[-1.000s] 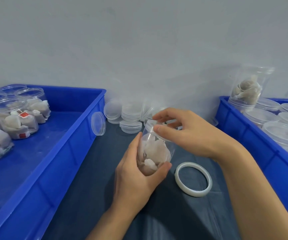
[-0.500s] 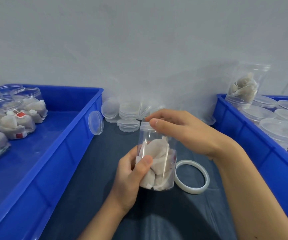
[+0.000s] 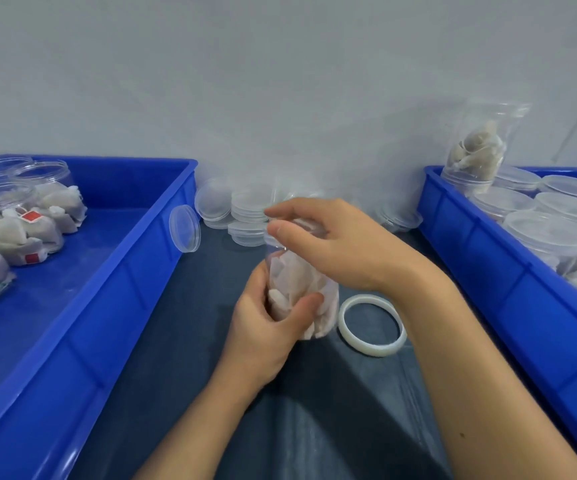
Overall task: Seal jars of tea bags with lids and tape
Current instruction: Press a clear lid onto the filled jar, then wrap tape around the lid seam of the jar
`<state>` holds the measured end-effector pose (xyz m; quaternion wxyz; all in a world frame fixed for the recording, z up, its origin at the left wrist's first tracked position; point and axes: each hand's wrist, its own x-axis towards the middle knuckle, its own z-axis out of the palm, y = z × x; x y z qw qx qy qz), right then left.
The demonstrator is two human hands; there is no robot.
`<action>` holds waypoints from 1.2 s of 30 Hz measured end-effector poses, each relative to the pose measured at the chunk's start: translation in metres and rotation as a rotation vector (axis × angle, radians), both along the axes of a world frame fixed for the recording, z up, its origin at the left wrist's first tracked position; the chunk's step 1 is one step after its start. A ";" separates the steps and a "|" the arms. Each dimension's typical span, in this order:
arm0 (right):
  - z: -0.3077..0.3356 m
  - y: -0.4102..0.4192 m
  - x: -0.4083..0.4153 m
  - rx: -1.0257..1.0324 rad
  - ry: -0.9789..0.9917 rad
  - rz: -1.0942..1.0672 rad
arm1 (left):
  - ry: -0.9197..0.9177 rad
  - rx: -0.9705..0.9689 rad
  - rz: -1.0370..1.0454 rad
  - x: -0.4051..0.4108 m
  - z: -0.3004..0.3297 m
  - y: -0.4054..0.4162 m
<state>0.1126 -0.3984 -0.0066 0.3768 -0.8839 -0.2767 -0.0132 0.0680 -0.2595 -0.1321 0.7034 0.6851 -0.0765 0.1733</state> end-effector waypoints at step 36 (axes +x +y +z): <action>-0.102 -0.043 -0.064 0.274 -0.330 -0.390 | -0.494 0.605 0.538 -0.020 0.024 -0.013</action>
